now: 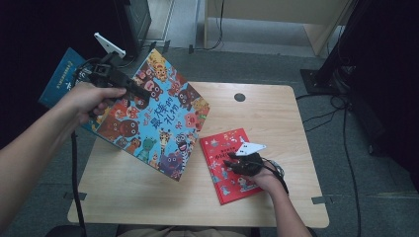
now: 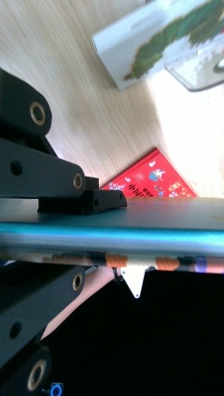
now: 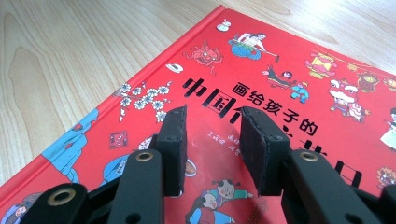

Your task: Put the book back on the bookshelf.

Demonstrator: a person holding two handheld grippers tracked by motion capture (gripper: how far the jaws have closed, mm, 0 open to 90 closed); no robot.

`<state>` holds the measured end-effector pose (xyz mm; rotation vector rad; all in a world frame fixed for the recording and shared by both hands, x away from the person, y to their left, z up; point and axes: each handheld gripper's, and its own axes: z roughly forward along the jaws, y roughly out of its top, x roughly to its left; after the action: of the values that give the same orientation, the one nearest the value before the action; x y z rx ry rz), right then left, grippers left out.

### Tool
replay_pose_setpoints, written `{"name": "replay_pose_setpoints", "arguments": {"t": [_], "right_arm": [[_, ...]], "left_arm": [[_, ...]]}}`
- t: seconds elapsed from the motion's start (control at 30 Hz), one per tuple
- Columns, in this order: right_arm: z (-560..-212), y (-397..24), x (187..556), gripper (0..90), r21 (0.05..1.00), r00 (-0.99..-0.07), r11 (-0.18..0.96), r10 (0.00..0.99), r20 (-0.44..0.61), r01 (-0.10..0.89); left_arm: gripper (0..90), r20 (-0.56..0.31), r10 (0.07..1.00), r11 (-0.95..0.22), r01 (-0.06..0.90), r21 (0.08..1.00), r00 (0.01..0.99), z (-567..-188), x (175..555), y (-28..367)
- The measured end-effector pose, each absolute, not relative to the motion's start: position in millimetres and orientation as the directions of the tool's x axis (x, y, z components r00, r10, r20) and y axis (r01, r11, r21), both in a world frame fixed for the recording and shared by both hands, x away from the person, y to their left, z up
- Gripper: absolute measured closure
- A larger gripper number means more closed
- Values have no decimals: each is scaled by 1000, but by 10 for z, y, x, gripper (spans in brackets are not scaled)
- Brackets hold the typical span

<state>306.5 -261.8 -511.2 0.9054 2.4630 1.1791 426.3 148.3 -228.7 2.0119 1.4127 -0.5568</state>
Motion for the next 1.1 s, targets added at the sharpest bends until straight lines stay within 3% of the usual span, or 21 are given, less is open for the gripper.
{"name": "replay_pose_setpoints", "arguments": {"t": [0.63,1.1], "right_arm": [[-5111,-2627,3056,632,771,-765,470,643,34,430],[-5111,-2632,3061,650,771,-762,467,646,36,433]], "left_arm": [[817,-624,725,-170,954,248,292,-1859,4342,2014],[817,-627,755,-25,965,262,190,-1773,4383,2736]]}}
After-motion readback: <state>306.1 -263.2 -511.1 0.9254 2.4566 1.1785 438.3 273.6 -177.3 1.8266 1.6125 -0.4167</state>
